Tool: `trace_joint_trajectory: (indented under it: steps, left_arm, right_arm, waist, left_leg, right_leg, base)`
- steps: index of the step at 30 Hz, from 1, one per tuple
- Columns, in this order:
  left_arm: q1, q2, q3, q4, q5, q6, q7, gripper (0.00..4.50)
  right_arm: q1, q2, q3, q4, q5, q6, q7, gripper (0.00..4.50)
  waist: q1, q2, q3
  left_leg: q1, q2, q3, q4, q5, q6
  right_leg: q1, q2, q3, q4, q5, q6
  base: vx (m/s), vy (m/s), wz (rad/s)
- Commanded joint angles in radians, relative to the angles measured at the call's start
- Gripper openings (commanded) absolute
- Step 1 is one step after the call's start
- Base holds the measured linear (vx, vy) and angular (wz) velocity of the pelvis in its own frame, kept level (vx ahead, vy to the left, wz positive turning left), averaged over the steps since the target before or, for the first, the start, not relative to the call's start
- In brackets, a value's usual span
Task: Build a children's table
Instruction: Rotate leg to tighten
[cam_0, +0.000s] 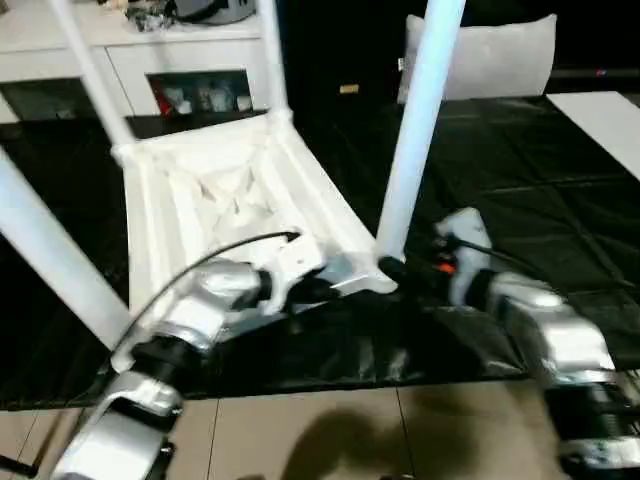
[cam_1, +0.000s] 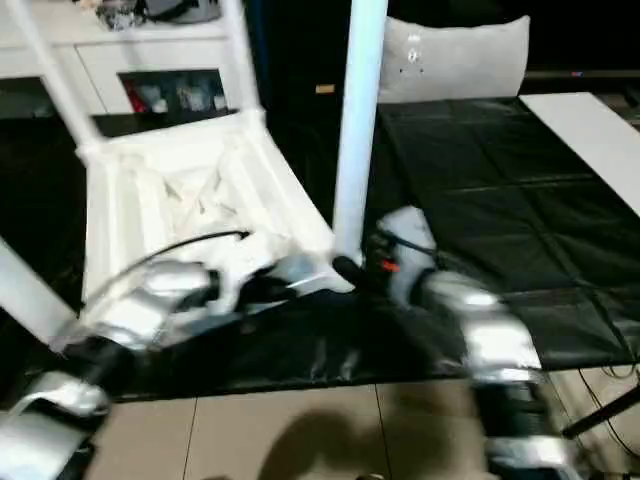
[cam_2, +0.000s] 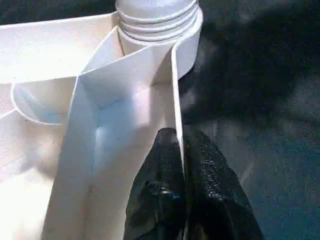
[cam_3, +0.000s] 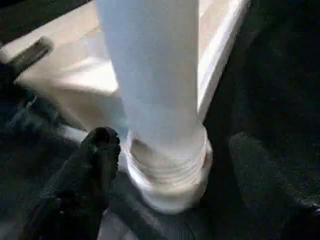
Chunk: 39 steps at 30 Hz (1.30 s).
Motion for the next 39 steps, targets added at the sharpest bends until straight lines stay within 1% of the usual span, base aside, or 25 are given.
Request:
trace_joint_trajectory:
  steps: [1,2,3,4,5,6,7,8,10,11,13,14,15,16,17,18,21,22,23,25,26,29,33,37,39]
  left_arm:
    - [0.009,0.025,-0.035,-0.004,-0.002,-0.048,-0.081,0.0]
    - [0.012,0.042,-0.046,-0.012,-0.009,-0.058,-0.13,0.0]
    - [0.015,0.054,-0.053,-0.017,-0.015,-0.066,-0.162,0.0]
    - [0.017,0.075,-0.065,-0.02,-0.019,-0.083,-0.21,0.0]
    - [0.017,0.079,-0.067,-0.017,-0.016,-0.094,-0.221,0.0]
    - [0.016,0.084,-0.072,-0.016,-0.014,-0.1,-0.232,0.0]
    - [0.016,0.092,-0.081,-0.015,-0.009,-0.11,-0.251,0.0]
    - [0.014,0.109,-0.103,-0.009,0.002,-0.139,-0.295,0.0]
    - [0.011,0.117,-0.117,-0.003,0.014,-0.159,-0.314,0.0]
    - [0.008,0.123,-0.127,-0.008,0.015,-0.171,-0.334,0.0]
    - [0.01,0.123,-0.13,-0.014,0.006,-0.183,-0.349,0.0]
    - [0.01,0.122,-0.13,-0.014,0.005,-0.183,-0.35,0.0]
    - [0.013,0.119,-0.133,-0.019,0.003,-0.186,-0.357,0.0]
    - [0.014,0.118,-0.136,-0.022,0.004,-0.187,-0.362,0.0]
    - [0.015,0.116,-0.138,-0.023,0.004,-0.189,-0.365,0.0]
    - [0.013,0.113,-0.139,-0.022,0.005,-0.19,-0.364,0.0]
    - [0.013,0.112,-0.142,-0.019,0.004,-0.195,-0.369,0.0]
    - [0.013,0.112,-0.142,-0.016,0.005,-0.2,-0.37,0.0]
    - [0.013,0.112,-0.142,-0.016,0.005,-0.2,-0.37,0.0]
    - [0.011,0.112,-0.143,-0.01,0.009,-0.204,-0.369,0.0]
    - [0.009,0.112,-0.143,-0.005,0.012,-0.208,-0.366,0.0]
    - [0.01,0.113,-0.144,-0.003,0.013,-0.209,-0.363,0.0]
    - [0.019,0.106,-0.136,-0.009,-0.008,-0.186,-0.367,0.0]
    - [0.023,0.086,-0.115,-0.016,-0.016,-0.146,-0.316,0.0]
    - [0.016,0.067,-0.099,-0.01,-0.008,-0.098,-0.253,0.0]
  right_arm:
    - [-0.012,-0.046,-0.004,0.011,0.022,-0.019,0.085,4.1]
    - [-0.018,-0.071,-0.003,0.008,0.042,-0.012,0.136,4.2]
    - [-0.022,-0.086,0.0,0.005,0.058,-0.008,0.169,4.2]
    - [-0.024,-0.117,0.028,0.003,0.063,-0.023,0.239,4.2]
    - [-0.025,-0.129,0.039,0.006,0.062,-0.033,0.258,4.2]
    - [-0.026,-0.136,0.047,0.011,0.058,-0.042,0.273,4.2]
    - [-0.028,-0.148,0.061,0.02,0.051,-0.058,0.299,4.2]
    - [-0.036,-0.169,0.082,0.046,0.045,-0.081,0.361,4.2]
    - [-0.043,-0.174,0.092,0.055,0.046,-0.092,0.4,4.2]
    - [-0.048,-0.175,0.101,0.048,0.068,-0.079,0.441,3.95]
    - [-0.05,-0.173,0.111,0.04,0.094,-0.066,0.486,3.86]
    - [-0.05,-0.173,0.112,0.041,0.093,-0.068,0.488,3.81]
    - [-0.054,-0.169,0.129,0.056,0.082,-0.083,0.499,3.67]
    - [-0.058,-0.165,0.138,0.068,0.076,-0.091,0.502,3.67]
    - [-0.061,-0.161,0.142,0.077,0.073,-0.096,0.503,3.41]
    - [-0.068,-0.153,0.144,0.088,0.076,-0.096,0.507,3.41]
    - [-0.08,-0.136,0.149,0.106,0.079,-0.096,0.517,3.2]
    - [-0.084,-0.13,0.153,0.111,0.083,-0.087,0.524,3.07]
    - [-0.084,-0.13,0.154,0.111,0.084,-0.087,0.525,2.91]
    - [-0.088,-0.128,0.159,0.119,0.082,-0.09,0.527,2.85]
    - [-0.09,-0.129,0.163,0.124,0.087,-0.086,0.534,2.63]
    - [-0.088,-0.131,0.168,0.121,0.095,-0.073,0.547,2.46]
    - [-0.072,-0.129,0.163,0.11,0.107,-0.059,0.552,2.19]
    - [-0.046,-0.089,0.137,0.062,0.135,-0.011,0.477,2.1]
    - [-0.029,-0.045,0.134,0.038,0.11,0.008,0.37,2.1]
  waist:
    - [0.008,-0.015,-0.072]
    - [0.009,-0.028,-0.072]
    - [0.02,-0.02,-0.072]
    - [0.028,-0.011,-0.071]
    - [0.029,-0.017,-0.07]
    - [0.03,-0.018,-0.069]
    - [0.035,-0.013,-0.069]
    - [0.039,-0.015,-0.069]
    - [0.044,-0.014,-0.069]
    - [0.051,-0.028,-0.069]
    - [0.056,-0.022,-0.068]
    - [0.059,-0.023,-0.068]
    - [0.061,-0.02,-0.068]
    - [0.062,-0.025,-0.067]
    - [0.065,-0.024,-0.066]
    - [0.07,-0.025,-0.066]
    - [0.073,-0.024,-0.067]
    - [0.074,-0.02,-0.067]
    - [0.074,-0.022,-0.067]
    - [0.074,-0.022,-0.068]
    - [0.074,-0.022,-0.069]
    - [0.074,-0.022,-0.069]
    - [0.074,-0.022,-0.068]
    - [0.075,-0.023,-0.067]
    - [0.071,-0.024,-0.062]
  left_leg:
    - [-0.008,0.052,-0.012,-0.054,-0.039,0.124]
    - [-0.009,0.052,-0.01,-0.054,-0.038,0.131]
    - [-0.009,0.052,-0.01,-0.052,-0.039,0.14]
    - [-0.006,0.057,-0.009,-0.052,-0.037,0.144]
    - [-0.007,0.057,-0.008,-0.051,-0.045,0.145]
    - [-0.007,0.058,-0.008,-0.053,-0.047,0.142]
    - [-0.003,0.059,-0.008,-0.052,-0.059,0.134]
    - [-0.003,0.059,-0.008,-0.053,-0.072,0.127]
    - [-0.002,0.06,-0.008,-0.053,-0.081,0.118]
    - [-0.001,0.062,-0.007,-0.055,-0.075,0.117]
    - [-0.001,0.063,-0.007,-0.054,-0.081,0.117]
    - [0.0,0.065,-0.008,-0.055,-0.085,0.113]
    - [0.001,0.065,-0.008,-0.055,-0.084,0.111]
    - [0.0,0.064,-0.008,-0.055,-0.088,0.103]
    - [0.001,0.064,-0.007,-0.056,-0.101,0.094]
    - [0.002,0.063,-0.006,-0.056,-0.106,0.085]
    - [0.002,0.062,-0.007,-0.057,-0.113,0.075]
    - [0.001,0.062,-0.008,-0.057,-0.115,0.073]
    - [0.001,0.062,-0.008,-0.057,-0.114,0.072]
    - [0.001,0.062,-0.009,-0.057,-0.111,0.07]
    - [0.001,0.062,-0.009,-0.057,-0.105,0.071]
    - [0.0,0.06,-0.008,-0.056,-0.103,0.074]
    - [0.0,0.06,-0.008,-0.056,-0.109,0.07]
    - [0.0,0.061,-0.009,-0.058,-0.108,0.068]
    - [0.0,0.058,-0.007,-0.06,-0.13,0.059]
  right_leg:
    - [0.068,-0.071,0.059,-0.05,-0.134,-0.2]
    - [0.068,-0.071,0.058,-0.05,-0.133,-0.203]
    - [0.07,-0.073,0.058,-0.048,-0.147,-0.207]
    - [0.064,-0.073,0.058,-0.046,-0.153,-0.206]
    - [0.064,-0.072,0.058,-0.048,-0.156,-0.205]
    - [0.064,-0.072,0.058,-0.047,-0.16,-0.205]
    - [0.06,-0.074,0.057,-0.05,-0.176,-0.207]
    - [0.062,-0.074,0.058,-0.051,-0.189,-0.207]
    - [0.06,-0.075,0.059,-0.051,-0.198,-0.209]
    - [0.061,-0.076,0.06,-0.047,-0.202,-0.209]
    - [0.059,-0.076,0.061,-0.048,-0.208,-0.209]
    - [0.059,-0.077,0.062,-0.048,-0.21,-0.207]
    - [0.058,-0.077,0.062,-0.047,-0.21,-0.207]
    - [0.058,-0.076,0.062,-0.047,-0.218,-0.206]
    - [0.056,-0.078,0.063,-0.051,-0.244,-0.2]
    - [0.056,-0.079,0.064,-0.053,-0.261,-0.194]
    - [0.057,-0.078,0.064,-0.052,-0.267,-0.187]
    - [0.057,-0.078,0.064,-0.052,-0.267,-0.187]
    - [0.058,-0.077,0.064,-0.052,-0.266,-0.185]
    - [0.058,-0.077,0.064,-0.05,-0.257,-0.184]
    - [0.058,-0.076,0.064,-0.049,-0.245,-0.186]
    - [0.059,-0.075,0.063,-0.049,-0.239,-0.188]
    - [0.059,-0.076,0.063,-0.052,-0.264,-0.18]
    - [0.058,-0.075,0.063,-0.054,-0.277,-0.171]
    - [0.057,-0.075,0.062,-0.062,-0.331,-0.153]
  base:
    - [0.0,0.0,0.0]
    - [0.0,0.0,0.0]
    - [0.0,0.0,0.0]
    - [0.0,0.0,0.0]
    - [0.0,0.0,0.0]
    - [0.0,0.0,0.0]
    - [0.0,0.0,0.0]
    - [0.0,0.0,0.0]
    - [0.0,0.0,0.0]
    - [0.0,0.0,0.0]
    - [0.0,0.0,0.0]
    - [0.0,0.0,0.0]
    - [0.0,0.0,0.0]
    - [0.0,0.0,0.0]
    - [0.0,0.0,0.0]
    - [0.0,0.0,0.0]
    - [0.0,0.0,0.0]
    - [0.0,0.0,0.0]
    - [0.0,0.0,0.0]
    - [0.0,0.0,0.0]
    - [0.0,0.0,0.0]
    - [0.0,0.0,0.0]
    - [0.0,0.0,0.0]
    - [0.0,0.0,0.0]
    - [0.0,0.0,0.0]
